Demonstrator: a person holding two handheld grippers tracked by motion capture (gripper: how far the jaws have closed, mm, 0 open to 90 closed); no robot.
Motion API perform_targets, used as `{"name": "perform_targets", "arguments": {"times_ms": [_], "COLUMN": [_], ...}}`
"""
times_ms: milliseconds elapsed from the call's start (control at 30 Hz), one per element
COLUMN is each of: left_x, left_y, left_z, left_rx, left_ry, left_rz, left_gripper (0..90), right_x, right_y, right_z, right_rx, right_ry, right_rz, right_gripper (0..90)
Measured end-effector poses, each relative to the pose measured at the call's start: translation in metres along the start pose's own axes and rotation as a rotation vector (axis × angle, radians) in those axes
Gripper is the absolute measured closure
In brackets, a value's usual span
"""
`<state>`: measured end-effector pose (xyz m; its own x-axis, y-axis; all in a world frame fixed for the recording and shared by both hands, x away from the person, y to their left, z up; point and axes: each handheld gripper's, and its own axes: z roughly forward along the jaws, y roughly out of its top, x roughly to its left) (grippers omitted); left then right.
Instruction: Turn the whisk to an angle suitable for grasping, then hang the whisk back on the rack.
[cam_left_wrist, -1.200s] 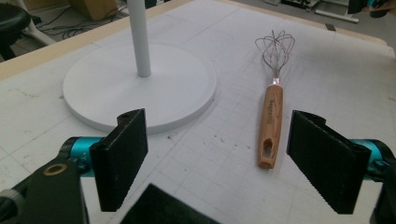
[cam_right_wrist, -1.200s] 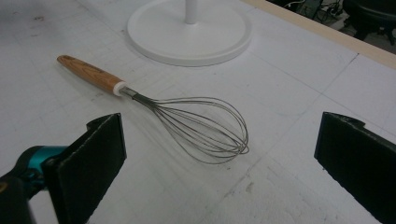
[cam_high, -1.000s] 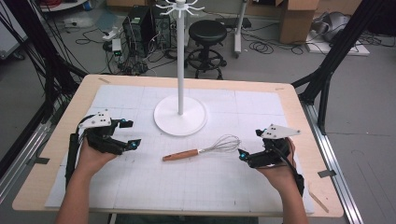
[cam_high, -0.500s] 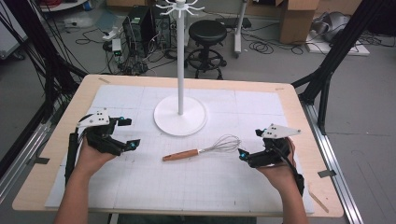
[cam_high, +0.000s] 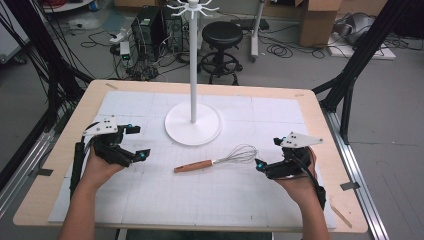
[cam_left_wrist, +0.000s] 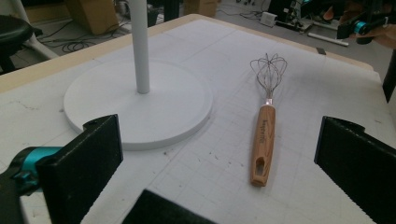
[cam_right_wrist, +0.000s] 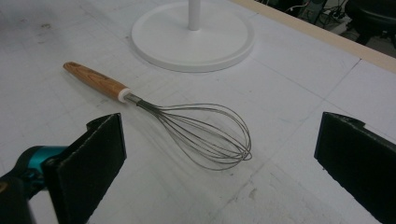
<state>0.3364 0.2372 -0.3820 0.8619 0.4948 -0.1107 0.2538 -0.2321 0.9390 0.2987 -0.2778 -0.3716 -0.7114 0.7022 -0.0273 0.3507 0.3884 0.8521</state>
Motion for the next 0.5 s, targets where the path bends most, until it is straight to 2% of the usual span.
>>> {"name": "perform_targets", "arguments": {"times_ms": [400,500], "left_x": [-0.0010,-0.0010], "left_y": [-0.0013,-0.0004], "left_z": [0.0025,0.0017], "left_rx": [0.039,0.030], "left_ry": [0.016,0.012], "left_rz": [0.011,0.012], "left_gripper": [1.6,1.6], "right_x": [-0.0003,0.0013], "right_y": [0.0011,0.0022], "right_z": [0.0000,0.0001], "right_rx": [0.005,0.004], "right_ry": [0.000,0.004], "right_rz": [0.001,-0.004], "right_gripper": [0.7,0.8]}}
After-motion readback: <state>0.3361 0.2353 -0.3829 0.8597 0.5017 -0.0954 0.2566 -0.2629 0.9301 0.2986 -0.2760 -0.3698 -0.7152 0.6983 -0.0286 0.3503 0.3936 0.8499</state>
